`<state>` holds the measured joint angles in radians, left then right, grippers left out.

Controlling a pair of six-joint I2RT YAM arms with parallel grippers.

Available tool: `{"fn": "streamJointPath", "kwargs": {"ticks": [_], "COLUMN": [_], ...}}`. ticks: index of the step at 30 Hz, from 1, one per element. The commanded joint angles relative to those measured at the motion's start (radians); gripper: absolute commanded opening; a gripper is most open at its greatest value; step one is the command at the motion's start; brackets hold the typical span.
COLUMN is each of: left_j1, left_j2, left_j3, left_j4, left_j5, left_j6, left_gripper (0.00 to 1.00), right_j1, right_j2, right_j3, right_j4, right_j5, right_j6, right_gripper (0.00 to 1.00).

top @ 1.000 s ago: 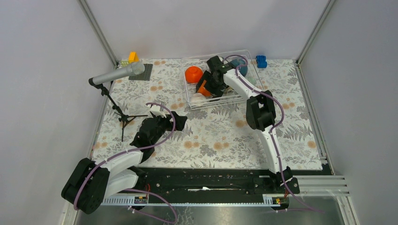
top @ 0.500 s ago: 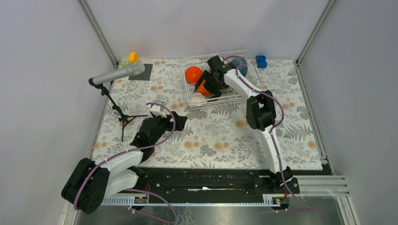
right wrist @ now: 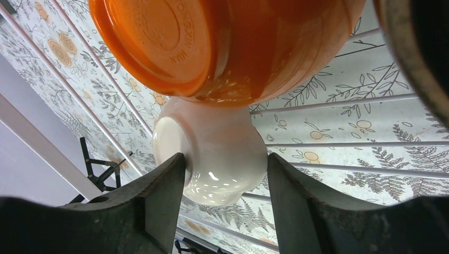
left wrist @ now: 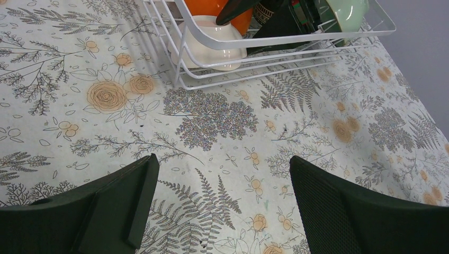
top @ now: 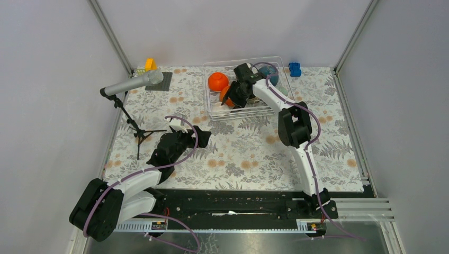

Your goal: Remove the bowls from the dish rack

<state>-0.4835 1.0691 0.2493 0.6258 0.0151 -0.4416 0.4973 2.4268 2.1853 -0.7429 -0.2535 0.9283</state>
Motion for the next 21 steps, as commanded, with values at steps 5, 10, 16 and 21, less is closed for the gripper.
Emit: {"fn": "streamJointPath", "kwargs": {"ticks": [5, 10, 16, 21], "left_j1": [-0.004, -0.004, -0.004, -0.004], "left_j2": [-0.002, -0.002, -0.001, 0.0], "left_j3": [0.039, 0.04, 0.039, 0.041], "left_j4": [0.033, 0.034, 0.034, 0.034], "left_j5": [-0.012, -0.012, -0.012, -0.012], "left_j6": [0.015, 0.015, 0.015, 0.017], "left_gripper": [0.99, 0.99, 0.99, 0.99], "right_j1": [0.004, 0.004, 0.003, 0.003], "right_j2": [-0.138, -0.187, -0.23, -0.25], "right_j3": [-0.02, -0.023, -0.031, -0.022], "right_j4": [-0.031, -0.031, -0.03, -0.031], "right_j5": [-0.023, 0.025, 0.042, 0.059], "right_j6": [0.109, 0.092, 0.074, 0.063], "right_gripper": [0.51, 0.5, 0.49, 0.5]}}
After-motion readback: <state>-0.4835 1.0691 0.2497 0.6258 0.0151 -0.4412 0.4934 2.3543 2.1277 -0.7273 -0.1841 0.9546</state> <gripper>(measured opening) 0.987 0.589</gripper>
